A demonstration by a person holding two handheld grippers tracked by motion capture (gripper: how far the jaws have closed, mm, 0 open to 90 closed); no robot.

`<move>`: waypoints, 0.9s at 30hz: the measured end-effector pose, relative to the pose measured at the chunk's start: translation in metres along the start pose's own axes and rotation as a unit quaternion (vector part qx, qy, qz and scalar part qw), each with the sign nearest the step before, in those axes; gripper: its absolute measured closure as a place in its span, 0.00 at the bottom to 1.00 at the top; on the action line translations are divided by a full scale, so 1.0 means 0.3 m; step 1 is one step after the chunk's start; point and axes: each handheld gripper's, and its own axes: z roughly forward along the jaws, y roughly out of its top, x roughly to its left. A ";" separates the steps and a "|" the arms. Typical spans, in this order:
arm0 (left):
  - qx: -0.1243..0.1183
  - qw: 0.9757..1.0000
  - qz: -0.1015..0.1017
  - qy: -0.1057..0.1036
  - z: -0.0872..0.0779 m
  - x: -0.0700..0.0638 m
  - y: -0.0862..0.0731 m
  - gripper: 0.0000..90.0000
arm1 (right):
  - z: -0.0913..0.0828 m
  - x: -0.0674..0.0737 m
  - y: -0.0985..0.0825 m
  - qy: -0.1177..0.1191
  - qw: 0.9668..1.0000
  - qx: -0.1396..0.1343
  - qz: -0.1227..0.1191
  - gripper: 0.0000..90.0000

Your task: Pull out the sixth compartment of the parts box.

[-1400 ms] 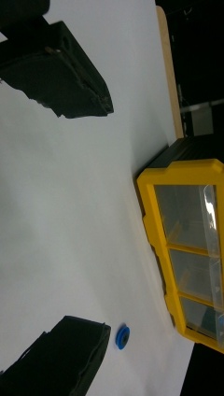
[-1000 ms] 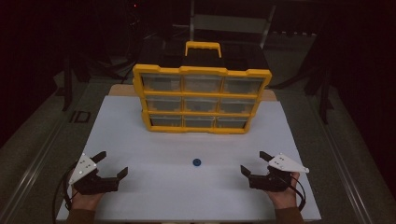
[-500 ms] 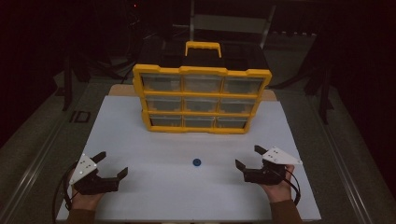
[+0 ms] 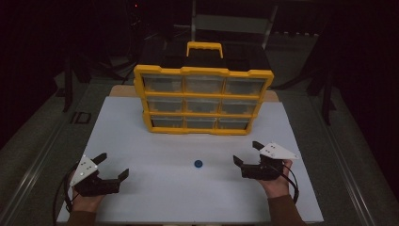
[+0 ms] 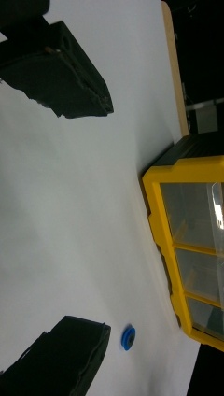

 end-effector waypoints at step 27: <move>-0.002 1.000 0.000 0.003 -0.001 -0.001 0.000 0.00 | 0.044 -0.013 0.111 -0.012 1.000 -0.002 -0.008 0.10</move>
